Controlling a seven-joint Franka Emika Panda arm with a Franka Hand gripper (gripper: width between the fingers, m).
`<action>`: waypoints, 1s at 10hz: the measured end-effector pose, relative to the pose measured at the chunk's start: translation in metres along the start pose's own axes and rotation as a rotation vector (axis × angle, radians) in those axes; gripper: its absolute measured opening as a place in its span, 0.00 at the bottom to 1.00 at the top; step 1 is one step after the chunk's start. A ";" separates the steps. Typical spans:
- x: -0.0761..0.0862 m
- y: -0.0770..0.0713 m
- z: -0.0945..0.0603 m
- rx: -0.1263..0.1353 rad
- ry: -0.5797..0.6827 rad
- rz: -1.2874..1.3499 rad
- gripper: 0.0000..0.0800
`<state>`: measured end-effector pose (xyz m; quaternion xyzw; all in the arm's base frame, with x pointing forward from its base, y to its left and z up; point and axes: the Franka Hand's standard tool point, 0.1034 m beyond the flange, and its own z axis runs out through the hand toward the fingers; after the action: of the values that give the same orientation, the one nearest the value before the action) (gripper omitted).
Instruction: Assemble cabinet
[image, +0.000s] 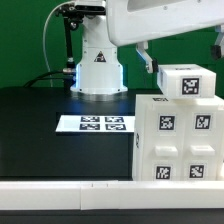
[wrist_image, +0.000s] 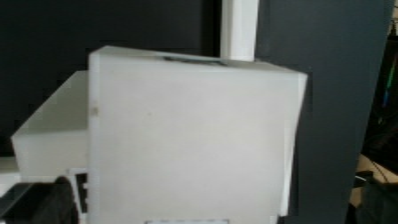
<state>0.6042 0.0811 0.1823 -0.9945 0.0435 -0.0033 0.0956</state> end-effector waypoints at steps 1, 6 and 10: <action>0.005 -0.003 0.002 -0.006 0.007 0.050 1.00; 0.002 0.009 0.029 -0.013 0.034 0.028 1.00; 0.002 0.009 0.029 -0.014 0.034 0.028 0.70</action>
Offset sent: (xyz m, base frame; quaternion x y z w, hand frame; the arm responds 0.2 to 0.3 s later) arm -0.0142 -0.0048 -0.0347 0.0020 0.0338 -0.0136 0.9993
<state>0.6062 0.0777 0.1520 -0.9942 0.0589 -0.0186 0.0882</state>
